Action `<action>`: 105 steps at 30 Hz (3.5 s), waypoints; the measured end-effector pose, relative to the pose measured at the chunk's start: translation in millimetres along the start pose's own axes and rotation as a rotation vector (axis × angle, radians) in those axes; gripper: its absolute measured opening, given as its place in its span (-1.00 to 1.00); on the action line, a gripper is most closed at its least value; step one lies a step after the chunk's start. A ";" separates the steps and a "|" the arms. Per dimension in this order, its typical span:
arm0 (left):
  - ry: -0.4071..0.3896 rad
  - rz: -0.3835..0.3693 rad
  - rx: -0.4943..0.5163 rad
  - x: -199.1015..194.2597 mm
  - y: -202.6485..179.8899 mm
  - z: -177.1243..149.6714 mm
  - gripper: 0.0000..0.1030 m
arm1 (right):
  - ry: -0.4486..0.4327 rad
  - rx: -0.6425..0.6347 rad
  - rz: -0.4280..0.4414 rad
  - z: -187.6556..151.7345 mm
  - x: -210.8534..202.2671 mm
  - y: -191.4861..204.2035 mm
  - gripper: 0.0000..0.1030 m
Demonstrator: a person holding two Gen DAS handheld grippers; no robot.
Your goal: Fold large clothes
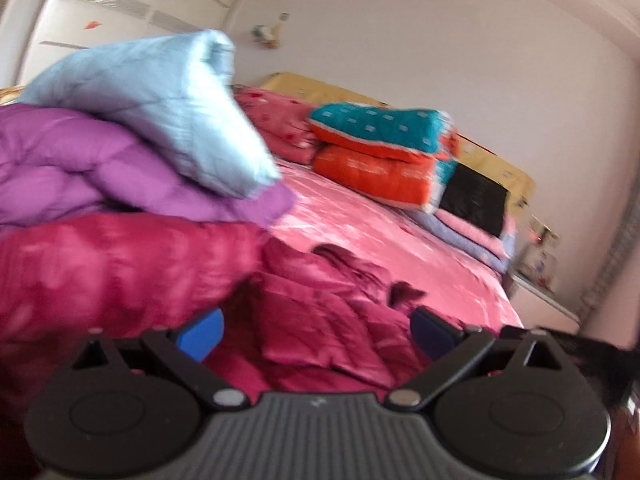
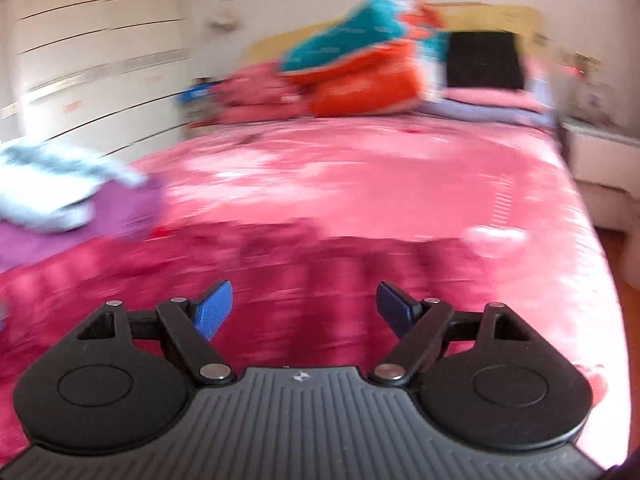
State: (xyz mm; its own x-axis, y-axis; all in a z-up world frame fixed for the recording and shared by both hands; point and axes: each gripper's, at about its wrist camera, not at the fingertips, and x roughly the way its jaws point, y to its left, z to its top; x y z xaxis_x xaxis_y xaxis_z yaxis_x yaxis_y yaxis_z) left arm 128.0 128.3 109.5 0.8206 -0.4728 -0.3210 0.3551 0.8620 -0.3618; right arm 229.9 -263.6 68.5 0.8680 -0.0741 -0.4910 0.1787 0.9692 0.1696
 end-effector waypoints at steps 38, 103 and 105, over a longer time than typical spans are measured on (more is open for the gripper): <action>0.257 0.125 0.164 60.9 -18.3 -59.2 0.99 | 0.168 -0.179 0.021 52.1 162.4 43.4 -0.01; 0.221 -0.066 0.383 111.7 -152.9 -80.7 0.95 | 0.128 0.247 0.045 16.1 24.5 -190.6 -0.68; 0.225 -0.095 0.395 115.2 -169.8 -89.9 0.95 | 0.118 0.247 0.007 13.0 16.3 -206.2 -0.68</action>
State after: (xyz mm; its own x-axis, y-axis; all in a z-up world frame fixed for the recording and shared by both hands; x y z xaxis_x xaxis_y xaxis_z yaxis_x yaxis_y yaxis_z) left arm 122.0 -89.0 55.2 0.6745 -0.5432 -0.5000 0.6030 0.7961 -0.0514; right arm 213.3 -467.6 36.7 0.8122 -0.0255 -0.5829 0.2927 0.8820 0.3692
